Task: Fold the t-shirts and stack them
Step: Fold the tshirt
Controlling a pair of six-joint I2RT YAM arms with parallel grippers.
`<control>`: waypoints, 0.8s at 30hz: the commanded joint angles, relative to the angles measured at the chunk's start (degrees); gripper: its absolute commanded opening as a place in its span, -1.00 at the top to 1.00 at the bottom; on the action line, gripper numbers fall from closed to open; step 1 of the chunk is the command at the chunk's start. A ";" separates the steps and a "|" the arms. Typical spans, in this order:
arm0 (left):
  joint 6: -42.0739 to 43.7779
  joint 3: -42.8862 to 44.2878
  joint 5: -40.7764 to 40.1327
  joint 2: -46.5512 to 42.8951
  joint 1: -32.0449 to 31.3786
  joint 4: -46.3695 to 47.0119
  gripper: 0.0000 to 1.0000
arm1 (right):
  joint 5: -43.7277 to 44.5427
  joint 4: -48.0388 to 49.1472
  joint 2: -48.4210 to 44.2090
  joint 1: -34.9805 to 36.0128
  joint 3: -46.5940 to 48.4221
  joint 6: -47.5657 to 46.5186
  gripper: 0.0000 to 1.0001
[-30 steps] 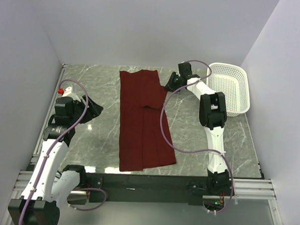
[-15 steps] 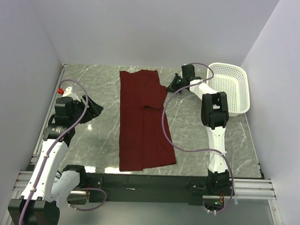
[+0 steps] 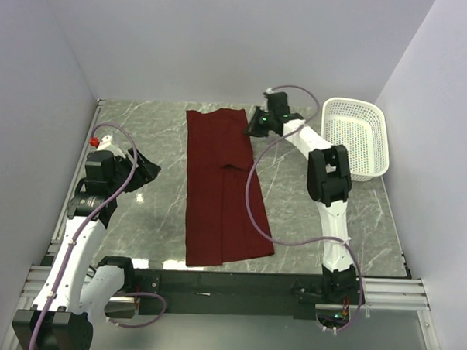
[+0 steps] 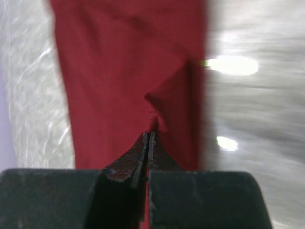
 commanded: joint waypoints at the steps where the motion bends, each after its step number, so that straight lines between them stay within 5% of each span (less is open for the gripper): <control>1: 0.11 0.37 0.95 -1.17 0.25 1.15 -0.43 | 0.70 -2.56 -0.45 6.71 5.80 -4.11 1.00; 10: 0.63 0.90 0.24 -1.78 0.25 0.10 -0.43 | -1.57 -6.87 1.58 12.54 10.90 -8.77 0.56; 12: 0.63 0.81 0.33 -2.05 0.25 0.19 -0.43 | -1.93 -7.22 0.27 11.84 10.82 -10.95 0.17; 15: 0.55 0.55 0.51 -1.87 0.25 0.36 -0.43 | -2.63 -6.96 -2.02 10.17 9.59 -13.42 -0.11; 24: 1.16 0.99 0.95 -1.87 0.25 -0.08 -0.48 | -18.02 -7.56 -6.24 6.39 3.79 -25.36 -0.22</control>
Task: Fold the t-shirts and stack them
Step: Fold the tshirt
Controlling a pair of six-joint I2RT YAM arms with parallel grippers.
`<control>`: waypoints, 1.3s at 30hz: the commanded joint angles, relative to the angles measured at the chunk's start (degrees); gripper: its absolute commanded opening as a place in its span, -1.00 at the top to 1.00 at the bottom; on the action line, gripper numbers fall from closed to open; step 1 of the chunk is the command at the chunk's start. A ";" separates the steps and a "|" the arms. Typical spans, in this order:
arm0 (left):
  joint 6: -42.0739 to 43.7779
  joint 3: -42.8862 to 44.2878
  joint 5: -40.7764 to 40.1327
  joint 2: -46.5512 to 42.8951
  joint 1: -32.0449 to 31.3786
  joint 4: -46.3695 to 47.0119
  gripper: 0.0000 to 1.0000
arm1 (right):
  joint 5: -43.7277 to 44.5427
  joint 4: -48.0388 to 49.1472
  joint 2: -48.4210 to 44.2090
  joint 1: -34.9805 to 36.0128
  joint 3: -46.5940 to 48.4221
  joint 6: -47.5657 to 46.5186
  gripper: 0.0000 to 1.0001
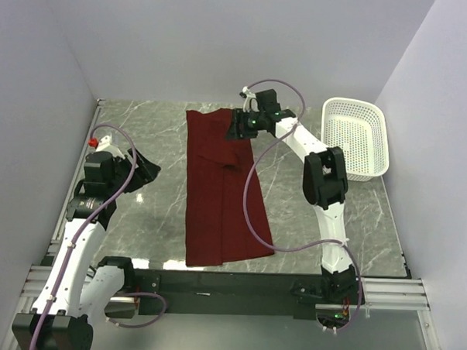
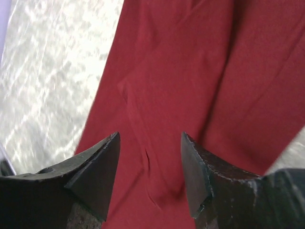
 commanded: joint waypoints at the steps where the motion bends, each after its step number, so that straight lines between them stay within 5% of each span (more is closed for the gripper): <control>1: 1.25 0.96 1.23 -0.76 0.25 0.21 -0.50 | -8.28 -1.53 -5.32 -0.24 -1.24 -8.78 -0.22; 10: -0.59 -4.66 15.60 4.16 0.25 6.53 -0.52 | -17.15 -13.57 -11.54 -0.33 -5.98 -27.75 0.27; 15: -2.87 -9.84 21.80 8.47 -1.24 9.61 -0.41 | -13.05 -13.24 -26.04 -0.33 -24.50 -45.85 0.24; 20: -7.80 -12.13 19.44 7.16 -9.84 9.01 -0.38 | -7.78 0.85 -45.72 -0.41 -45.73 -49.68 0.23; 21: -8.24 -12.05 18.56 6.63 -10.99 7.52 -0.38 | -7.24 4.40 -49.41 -0.24 -49.72 -49.84 0.20; 25: -14.28 -12.74 13.72 3.20 -18.20 -0.92 -0.36 | -8.20 17.25 -65.34 -0.41 -64.51 -46.43 -0.73; 28: -20.51 -14.50 12.84 0.13 -23.45 -5.94 -0.30 | -14.43 2.46 -63.70 -0.33 -62.60 -52.64 -1.00; 29: -22.55 -16.33 12.49 -2.40 -25.22 -7.42 -0.31 | -16.88 -9.60 -62.73 0.11 -59.98 -62.32 -1.00; 31: -29.03 -18.45 11.69 -5.31 -30.74 -7.88 -0.30 | -21.10 -14.46 -65.76 0.37 -62.22 -70.99 -1.00; 34: -37.67 -22.06 9.06 -9.54 -36.48 -10.95 -0.31 | -16.93 -7.26 -76.68 3.70 -75.66 -77.77 -1.00; 37: -44.07 -24.00 4.94 -9.90 -40.60 -13.59 -0.24 | -13.75 -11.30 -75.11 7.05 -75.86 -78.41 -1.00; 39: -48.12 -23.91 3.09 -7.01 -42.89 -13.07 -0.23 | -11.03 -5.00 -78.34 10.20 -79.89 -75.08 -1.00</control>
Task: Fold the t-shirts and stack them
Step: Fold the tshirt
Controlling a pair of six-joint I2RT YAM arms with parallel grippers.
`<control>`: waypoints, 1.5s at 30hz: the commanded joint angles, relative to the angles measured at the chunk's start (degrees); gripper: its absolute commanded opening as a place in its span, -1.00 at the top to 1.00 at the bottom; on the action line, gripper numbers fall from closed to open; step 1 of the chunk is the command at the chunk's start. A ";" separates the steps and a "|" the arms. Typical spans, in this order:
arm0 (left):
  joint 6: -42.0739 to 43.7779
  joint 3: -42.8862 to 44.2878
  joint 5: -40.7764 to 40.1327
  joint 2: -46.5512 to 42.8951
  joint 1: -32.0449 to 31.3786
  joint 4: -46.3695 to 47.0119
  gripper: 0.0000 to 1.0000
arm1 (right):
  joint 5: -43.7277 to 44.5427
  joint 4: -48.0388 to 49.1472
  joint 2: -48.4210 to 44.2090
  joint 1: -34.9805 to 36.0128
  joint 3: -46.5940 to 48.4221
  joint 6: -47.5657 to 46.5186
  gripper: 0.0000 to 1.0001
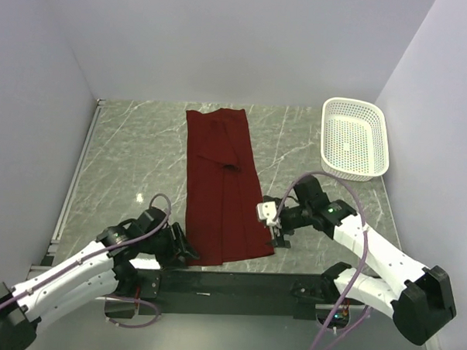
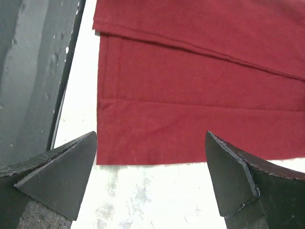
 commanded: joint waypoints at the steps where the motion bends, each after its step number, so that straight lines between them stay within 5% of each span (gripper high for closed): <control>1: -12.01 0.54 -7.21 3.92 -3.67 -1.55 -0.23 | 4.08 5.75 -3.32 3.51 -3.16 -1.37 -1.00; 8: -12.72 6.17 -11.27 22.29 -7.98 -3.13 -0.18 | 5.58 7.43 -3.06 4.48 -2.47 2.15 -0.99; 13: -14.39 5.21 -14.60 21.69 -8.60 -1.72 -0.08 | 5.41 4.90 -2.01 4.57 -2.38 -0.74 -0.98; 18: -14.04 6.61 -18.91 21.87 -8.69 -2.60 -0.04 | 4.52 -3.98 -2.01 6.93 -4.57 -18.05 -0.96; 24: -13.69 6.70 -20.41 22.48 -8.69 -1.72 0.00 | 15.59 0.40 0.27 16.51 -9.32 -17.63 -0.92; 28: -13.95 3.89 -18.31 22.66 -8.69 2.75 0.32 | 18.06 4.27 2.47 18.28 -10.73 -16.04 -0.87; 32: -13.52 3.19 -17.60 21.52 -8.60 4.34 0.88 | 20.78 5.41 4.75 18.54 -10.03 -16.04 -0.80; 35: -12.46 4.06 -18.21 20.12 -8.69 3.38 0.99 | 21.93 6.38 5.90 18.45 -10.38 -15.78 -0.72; 38: -11.76 4.24 -17.95 18.71 -8.69 3.38 0.99 | 23.16 6.91 7.65 18.46 -10.55 -15.60 -0.59; 45: -11.23 2.40 -14.44 17.82 -8.69 7.23 0.99 | 23.34 7.44 8.10 18.63 -10.82 -13.76 0.15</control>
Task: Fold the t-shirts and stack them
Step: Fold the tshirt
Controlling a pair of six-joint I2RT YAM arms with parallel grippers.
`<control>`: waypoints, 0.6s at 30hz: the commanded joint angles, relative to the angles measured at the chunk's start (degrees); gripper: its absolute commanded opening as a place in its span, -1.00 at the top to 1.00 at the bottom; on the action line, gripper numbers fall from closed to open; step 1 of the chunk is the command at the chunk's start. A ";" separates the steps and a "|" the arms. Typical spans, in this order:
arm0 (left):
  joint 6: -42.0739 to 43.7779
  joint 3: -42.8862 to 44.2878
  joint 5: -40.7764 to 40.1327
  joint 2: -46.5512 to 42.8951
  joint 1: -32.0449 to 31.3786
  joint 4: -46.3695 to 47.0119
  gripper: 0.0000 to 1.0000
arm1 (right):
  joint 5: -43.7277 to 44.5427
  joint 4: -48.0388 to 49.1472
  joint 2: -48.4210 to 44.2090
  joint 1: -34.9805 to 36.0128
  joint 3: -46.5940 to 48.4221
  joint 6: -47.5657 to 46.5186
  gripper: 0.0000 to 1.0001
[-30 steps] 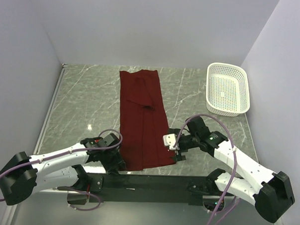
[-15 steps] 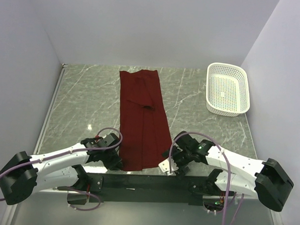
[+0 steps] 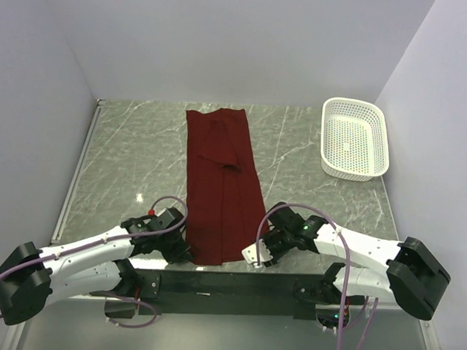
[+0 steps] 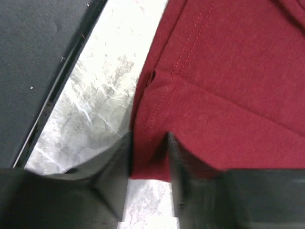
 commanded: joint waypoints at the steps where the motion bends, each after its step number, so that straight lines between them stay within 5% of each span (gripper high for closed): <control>1: 0.88 -0.93 1.63 -0.10 -0.16 4.09 0.99 | 2.29 0.03 0.29 0.31 -0.13 0.89 0.23; 7: 1.85 0.83 2.15 0.26 0.54 5.85 0.99 | 1.06 -3.49 -0.23 0.31 2.41 3.17 0.66; 9: 3.42 2.23 2.77 0.34 2.46 6.12 0.99 | -0.34 -4.02 -0.41 0.14 4.25 4.40 1.00; 14: 11.22 6.71 5.31 -0.18 11.42 4.98 0.99 | -2.37 -3.49 0.81 -2.66 10.23 11.96 1.00; 18: 18.08 12.94 9.00 2.88 24.58 7.51 0.99 | -4.39 -5.86 7.22 -9.60 23.20 14.50 1.00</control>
